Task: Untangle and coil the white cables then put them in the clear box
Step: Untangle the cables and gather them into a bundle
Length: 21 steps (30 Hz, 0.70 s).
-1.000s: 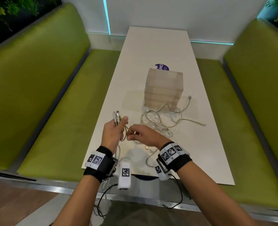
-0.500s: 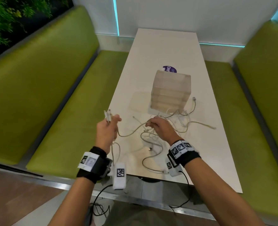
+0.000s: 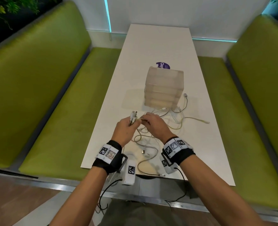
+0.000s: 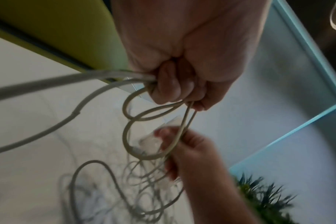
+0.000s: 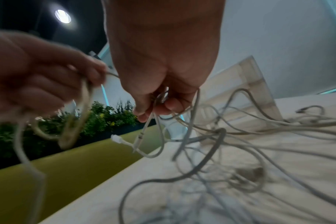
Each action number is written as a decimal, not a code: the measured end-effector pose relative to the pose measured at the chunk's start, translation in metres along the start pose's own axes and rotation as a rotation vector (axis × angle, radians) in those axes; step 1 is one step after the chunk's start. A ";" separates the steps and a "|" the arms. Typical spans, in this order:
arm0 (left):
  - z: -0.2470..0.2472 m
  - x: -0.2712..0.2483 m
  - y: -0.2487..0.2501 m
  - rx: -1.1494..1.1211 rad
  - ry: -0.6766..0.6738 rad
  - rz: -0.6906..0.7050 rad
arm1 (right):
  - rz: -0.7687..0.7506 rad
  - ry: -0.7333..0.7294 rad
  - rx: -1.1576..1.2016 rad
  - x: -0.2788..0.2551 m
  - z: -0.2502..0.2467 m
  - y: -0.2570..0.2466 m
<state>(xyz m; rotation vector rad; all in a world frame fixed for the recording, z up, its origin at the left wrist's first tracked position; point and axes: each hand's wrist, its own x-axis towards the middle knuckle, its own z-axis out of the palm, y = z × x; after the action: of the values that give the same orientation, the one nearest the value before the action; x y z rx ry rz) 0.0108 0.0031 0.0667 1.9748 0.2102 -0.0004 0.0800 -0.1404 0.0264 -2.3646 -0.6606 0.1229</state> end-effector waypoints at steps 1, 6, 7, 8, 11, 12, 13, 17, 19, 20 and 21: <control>-0.004 -0.001 0.004 -0.045 0.032 -0.005 | 0.018 0.012 0.003 -0.001 0.001 0.005; -0.038 -0.006 0.018 -0.345 0.220 -0.051 | 0.130 0.047 0.073 -0.003 0.001 0.036; -0.046 -0.007 0.019 -0.418 0.256 -0.058 | 0.141 0.056 0.087 -0.003 0.000 0.040; -0.053 -0.008 0.018 -0.459 0.288 -0.055 | 0.142 0.059 0.096 -0.003 -0.002 0.042; -0.060 -0.007 0.007 -0.421 0.311 -0.036 | 0.096 0.068 0.135 -0.001 -0.005 0.035; -0.056 -0.005 0.003 -0.394 0.287 -0.045 | 0.080 0.075 0.145 0.000 -0.006 0.030; -0.050 -0.003 -0.001 -0.377 0.258 -0.059 | 0.057 0.081 0.153 0.001 -0.006 0.025; -0.020 0.018 -0.006 -0.201 0.134 -0.074 | -0.044 0.085 0.156 0.004 -0.004 0.009; -0.009 0.029 -0.005 -0.103 0.054 -0.077 | -0.076 0.064 0.134 0.005 -0.004 0.003; -0.005 0.033 -0.004 -0.072 0.020 -0.075 | -0.087 0.045 0.107 0.005 -0.004 0.001; -0.001 0.038 -0.003 -0.059 -0.003 -0.071 | -0.092 0.021 0.071 0.006 -0.004 -0.001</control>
<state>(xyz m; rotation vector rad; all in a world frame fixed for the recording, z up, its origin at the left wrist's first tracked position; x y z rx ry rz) 0.0473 0.0111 0.0605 1.9073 0.2753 -0.0420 0.0857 -0.1393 0.0309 -2.2608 -0.7419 0.0789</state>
